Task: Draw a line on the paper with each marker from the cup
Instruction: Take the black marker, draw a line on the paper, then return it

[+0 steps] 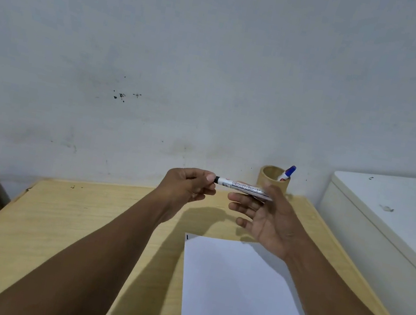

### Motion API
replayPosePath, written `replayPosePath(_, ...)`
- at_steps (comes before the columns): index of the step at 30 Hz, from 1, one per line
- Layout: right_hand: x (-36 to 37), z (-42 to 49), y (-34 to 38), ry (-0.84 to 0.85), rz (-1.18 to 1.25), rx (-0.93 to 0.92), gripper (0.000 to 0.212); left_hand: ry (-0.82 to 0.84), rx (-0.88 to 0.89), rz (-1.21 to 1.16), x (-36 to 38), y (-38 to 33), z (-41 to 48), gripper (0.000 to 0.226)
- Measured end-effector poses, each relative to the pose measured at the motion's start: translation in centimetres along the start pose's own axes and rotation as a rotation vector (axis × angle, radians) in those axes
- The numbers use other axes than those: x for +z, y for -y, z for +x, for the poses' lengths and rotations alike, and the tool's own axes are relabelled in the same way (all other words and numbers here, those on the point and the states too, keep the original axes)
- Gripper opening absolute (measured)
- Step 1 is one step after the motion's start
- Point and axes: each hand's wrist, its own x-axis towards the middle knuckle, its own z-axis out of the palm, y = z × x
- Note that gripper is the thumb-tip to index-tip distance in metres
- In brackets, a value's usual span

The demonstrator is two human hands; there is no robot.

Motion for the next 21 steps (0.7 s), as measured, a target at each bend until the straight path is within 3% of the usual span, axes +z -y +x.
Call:
replayPosePath(2, -1.1, -0.5, 1.6, 0.134, -0.047, 0.093, 0.092, 0.038, 0.000, 0.029, -0.5, -0.9, 0.3, 0.018)
replayPosePath(4, -1.8, -0.9, 2.8, 0.194, -0.137, 0.171, 0.093, 0.087, 0.001, 0.084, -0.5, -1.7, 0.5, 0.018)
replayPosePath(6, -1.9, -0.6, 3.3, 0.189, -0.357, 0.195, 0.071, 0.122, 0.013, 0.183, 0.1, -2.4, 0.6, 0.017)
replayPosePath(8, -1.7, 0.0, 3.4, 0.163, -0.741, 0.124, 0.043, 0.140, 0.028, 0.274, 1.2, -2.9, 0.8, 0.014)
replayPosePath(10, -1.4, 0.7, 3.4, 0.096, -0.990, 0.041, 0.024, 0.132, 0.046, 0.299, 2.4, -3.1, 0.9, 0.016)
replayPosePath(13, -2.3, 2.1, 4.3, -0.079, -1.023, -0.152, 0.010, 0.054, 0.050, 0.256, 3.5, -3.4, 1.4, 0.029)
replayPosePath(17, -4.2, 3.7, 6.8, -0.399, -0.939, -0.427, 0.014, 0.038, 0.031, 0.316, 3.5, -2.7, 2.5, 0.033)
replayPosePath(21, -5.0, 5.4, 9.6, -0.554, -0.988, -0.495, 0.017, 0.032, 0.059, 0.443, 4.1, -1.0, 4.1, 0.034)
